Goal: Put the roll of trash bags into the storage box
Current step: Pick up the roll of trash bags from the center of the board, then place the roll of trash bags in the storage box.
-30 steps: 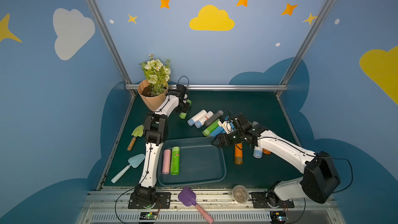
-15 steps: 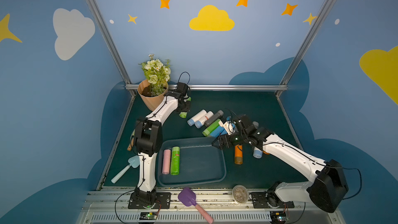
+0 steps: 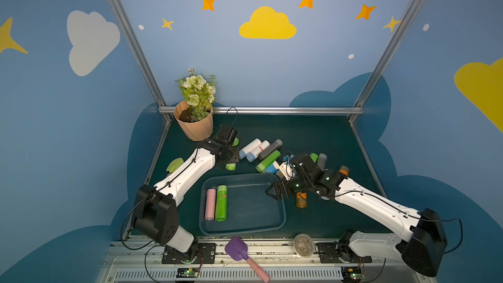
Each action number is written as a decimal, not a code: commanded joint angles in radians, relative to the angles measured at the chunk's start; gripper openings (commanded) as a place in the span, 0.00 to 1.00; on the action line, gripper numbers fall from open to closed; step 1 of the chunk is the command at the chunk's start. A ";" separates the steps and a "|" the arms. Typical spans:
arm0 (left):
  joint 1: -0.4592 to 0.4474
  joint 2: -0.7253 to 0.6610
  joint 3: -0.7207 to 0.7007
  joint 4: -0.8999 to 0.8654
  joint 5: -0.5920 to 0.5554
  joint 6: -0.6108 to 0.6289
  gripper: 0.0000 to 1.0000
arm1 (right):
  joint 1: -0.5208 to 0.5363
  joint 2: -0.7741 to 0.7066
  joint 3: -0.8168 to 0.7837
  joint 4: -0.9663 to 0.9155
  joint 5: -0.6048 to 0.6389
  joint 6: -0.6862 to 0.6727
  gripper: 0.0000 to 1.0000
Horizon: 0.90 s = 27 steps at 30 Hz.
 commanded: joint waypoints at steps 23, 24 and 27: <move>-0.361 -0.311 -0.402 -0.034 -0.155 -0.492 0.33 | 0.072 -0.076 -0.080 0.028 0.041 0.041 0.97; -0.367 -0.306 -0.405 -0.037 -0.162 -0.499 0.33 | 0.080 -0.079 -0.087 0.038 0.041 0.047 0.97; -0.378 -0.294 -0.417 -0.035 -0.173 -0.511 0.33 | 0.093 -0.084 -0.103 0.056 0.040 0.064 0.97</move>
